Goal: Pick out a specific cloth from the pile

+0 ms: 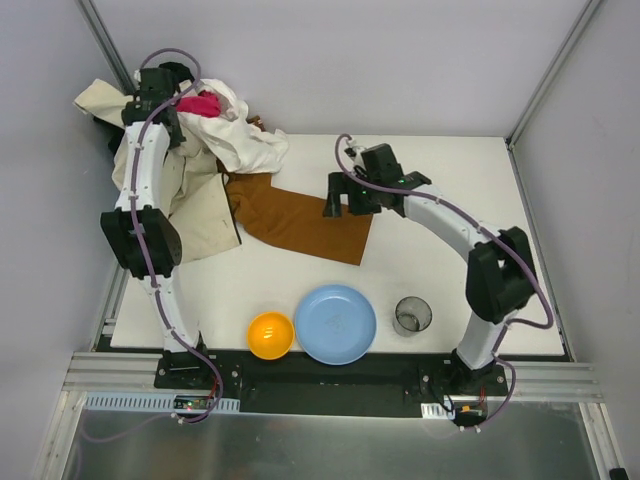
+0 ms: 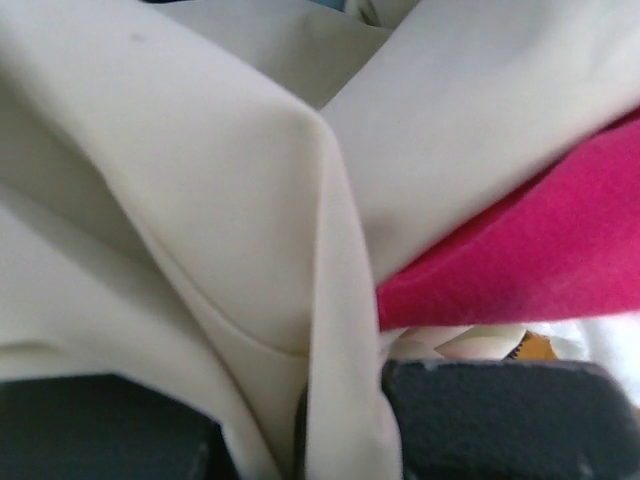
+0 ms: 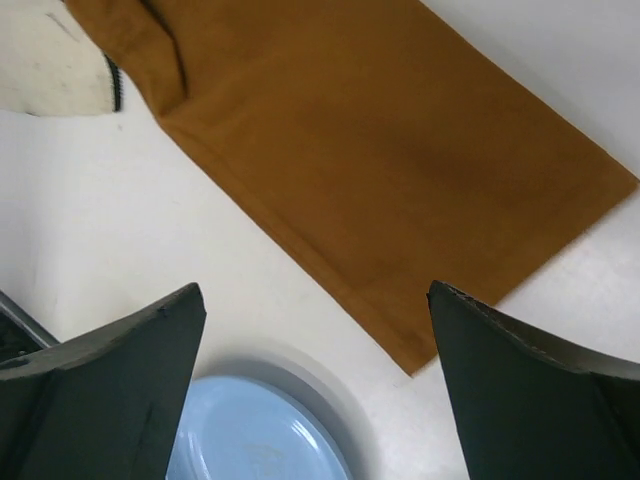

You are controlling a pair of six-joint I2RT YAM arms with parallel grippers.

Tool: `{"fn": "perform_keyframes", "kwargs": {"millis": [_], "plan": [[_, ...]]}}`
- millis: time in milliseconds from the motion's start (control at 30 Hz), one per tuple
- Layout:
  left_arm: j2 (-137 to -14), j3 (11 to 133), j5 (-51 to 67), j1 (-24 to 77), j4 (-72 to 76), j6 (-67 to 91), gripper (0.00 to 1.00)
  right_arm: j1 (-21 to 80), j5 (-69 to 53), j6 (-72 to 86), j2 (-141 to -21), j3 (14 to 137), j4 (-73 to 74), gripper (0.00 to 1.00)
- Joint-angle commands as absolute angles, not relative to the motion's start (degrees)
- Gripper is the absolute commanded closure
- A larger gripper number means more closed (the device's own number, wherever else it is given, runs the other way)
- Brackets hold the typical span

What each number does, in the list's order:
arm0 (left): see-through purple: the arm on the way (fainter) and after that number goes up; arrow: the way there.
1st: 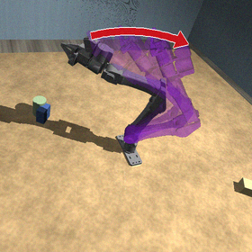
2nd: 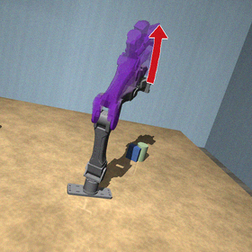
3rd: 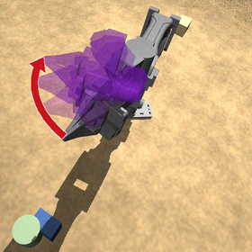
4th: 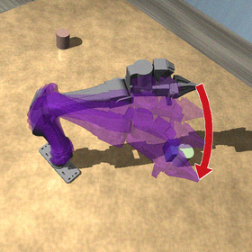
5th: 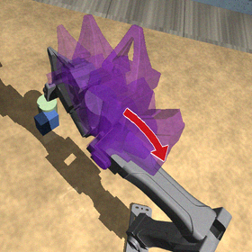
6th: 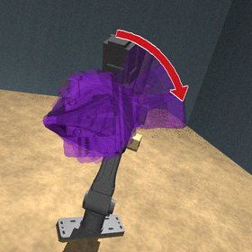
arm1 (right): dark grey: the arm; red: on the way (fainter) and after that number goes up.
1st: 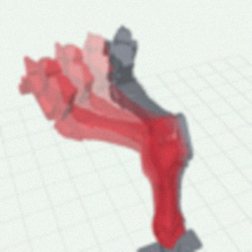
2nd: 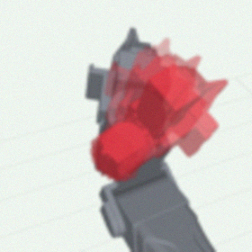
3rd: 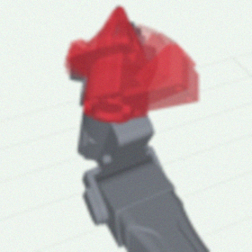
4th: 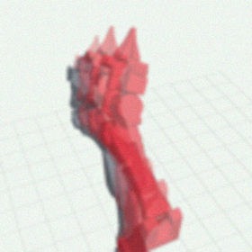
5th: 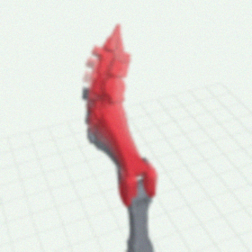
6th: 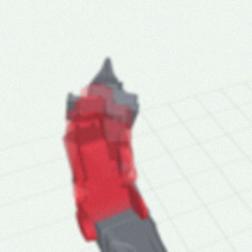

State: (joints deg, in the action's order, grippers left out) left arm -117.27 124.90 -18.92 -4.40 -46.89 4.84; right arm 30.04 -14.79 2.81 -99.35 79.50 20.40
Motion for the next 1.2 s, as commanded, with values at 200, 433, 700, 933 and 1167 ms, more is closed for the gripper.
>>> {"fn": "perform_keyframes", "kwargs": {"millis": [200, 433, 700, 933, 1167], "plan": [[-107.93, 124.46, -16.44, -8.79, -43.77, 8.0, 1.0, 37.35, -20.91, 11.06, -115.74, 102.11, 18.55, 0.04], [-108.11, 123.05, -14.33, -8.79, -43.77, 8.35, 1.0, 39.11, -22.23, 19.85, -124.26, 110.47, 13.28, 0.04], [-107.75, 120.06, -12.57, -8.79, -43.77, 8.7, 1.0, 40.95, -24.78, 29.25, -139.46, 126.98, 11.16, 0.04], [-107.31, 117.78, -10.81, -8.79, -43.77, 9.14, 1.0, 41.92, -22.86, 36.12, -146.51, 134.21, 8.71, 0.04], [-107.4, 115.58, -10.55, -8.79, -43.77, 9.32, 1.0, 43.68, -21.89, 39.98, -152.31, 137.81, 6.86, 0.04]]}}
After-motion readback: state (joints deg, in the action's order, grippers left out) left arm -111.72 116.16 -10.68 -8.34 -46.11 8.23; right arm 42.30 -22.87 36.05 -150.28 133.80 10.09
